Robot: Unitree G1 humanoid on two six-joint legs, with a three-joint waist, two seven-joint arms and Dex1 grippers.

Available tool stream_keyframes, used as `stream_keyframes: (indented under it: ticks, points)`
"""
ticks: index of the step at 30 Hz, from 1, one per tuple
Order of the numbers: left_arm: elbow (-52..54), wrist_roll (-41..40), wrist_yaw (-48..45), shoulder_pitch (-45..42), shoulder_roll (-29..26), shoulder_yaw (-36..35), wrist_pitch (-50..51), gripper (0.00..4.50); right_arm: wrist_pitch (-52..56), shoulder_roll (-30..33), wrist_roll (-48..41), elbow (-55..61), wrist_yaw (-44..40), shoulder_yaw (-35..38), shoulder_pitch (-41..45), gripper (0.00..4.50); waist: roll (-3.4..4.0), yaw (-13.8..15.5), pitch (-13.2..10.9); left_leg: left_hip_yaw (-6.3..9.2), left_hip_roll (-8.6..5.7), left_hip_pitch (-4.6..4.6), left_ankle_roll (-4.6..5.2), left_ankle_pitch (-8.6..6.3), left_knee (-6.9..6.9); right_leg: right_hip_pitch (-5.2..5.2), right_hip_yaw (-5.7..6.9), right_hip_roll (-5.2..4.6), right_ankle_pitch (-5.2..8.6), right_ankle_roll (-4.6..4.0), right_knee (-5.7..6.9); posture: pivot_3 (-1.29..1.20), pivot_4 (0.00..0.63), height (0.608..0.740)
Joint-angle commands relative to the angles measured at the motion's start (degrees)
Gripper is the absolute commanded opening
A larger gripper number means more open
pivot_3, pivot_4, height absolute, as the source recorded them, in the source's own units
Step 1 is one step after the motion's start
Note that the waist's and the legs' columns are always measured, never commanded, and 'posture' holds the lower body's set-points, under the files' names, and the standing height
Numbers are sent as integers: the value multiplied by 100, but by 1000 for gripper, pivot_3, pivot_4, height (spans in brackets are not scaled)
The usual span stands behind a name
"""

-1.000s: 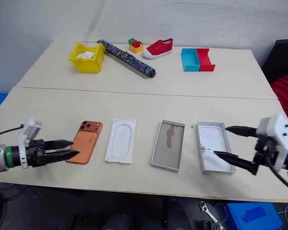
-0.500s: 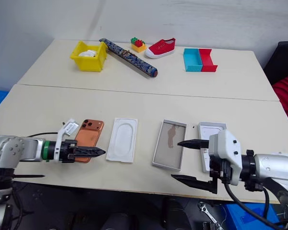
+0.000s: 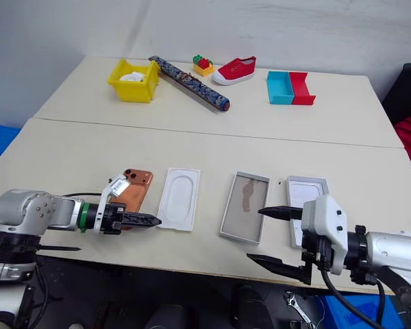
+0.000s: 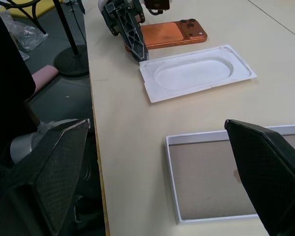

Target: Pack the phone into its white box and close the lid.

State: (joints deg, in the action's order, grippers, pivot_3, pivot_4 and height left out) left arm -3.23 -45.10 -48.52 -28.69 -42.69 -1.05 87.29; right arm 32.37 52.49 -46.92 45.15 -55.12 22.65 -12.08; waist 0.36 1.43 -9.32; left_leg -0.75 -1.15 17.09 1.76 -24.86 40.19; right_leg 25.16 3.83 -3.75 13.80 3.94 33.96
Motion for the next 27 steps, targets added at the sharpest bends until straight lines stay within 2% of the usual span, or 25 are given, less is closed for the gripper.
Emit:
stream_keyframes:
  ticks: [1,4,6,12,15,19,27]
  points:
    - [-236,119,196,-4,299,166,61,2737,-148,-30,-4,163,7,95,-14,4500,9,16,5,5,-3,-1,0,0,1,-4,5,-3,0,0,-1,0,150,740]
    - [-335,204,283,-44,430,152,7,2246,-150,-21,-6,162,18,118,-26,4500,13,25,6,26,-12,-1,5,3,4,-22,25,-17,0,1,-8,0,150,740]
    - [-365,236,310,-31,460,180,17,1697,-159,-14,-6,155,28,131,-39,4500,13,18,6,36,-14,-3,5,3,7,-33,34,-21,-1,1,-11,0,150,740]
    - [-406,255,360,-28,567,174,15,1697,-185,-12,6,178,69,140,-92,4500,16,15,5,53,-14,-10,5,3,8,-54,48,-28,0,3,-16,0,150,740]
    - [-480,244,425,-79,690,76,58,1167,-199,-19,20,181,84,131,-116,4500,23,24,8,60,-17,-13,5,3,9,-61,54,-34,0,4,-17,0,150,740]
    - [-510,275,475,-111,765,48,63,11,-224,-23,51,165,92,109,-116,4500,44,5,20,65,-23,-19,4,5,9,-66,56,-39,2,7,-20,0,150,740]
    - [-531,257,490,-106,735,-88,21,11,-243,-19,85,129,62,151,-116,4500,48,-4,17,64,-18,-65,-27,21,-17,-85,46,-39,7,8,-16,0,150,740]
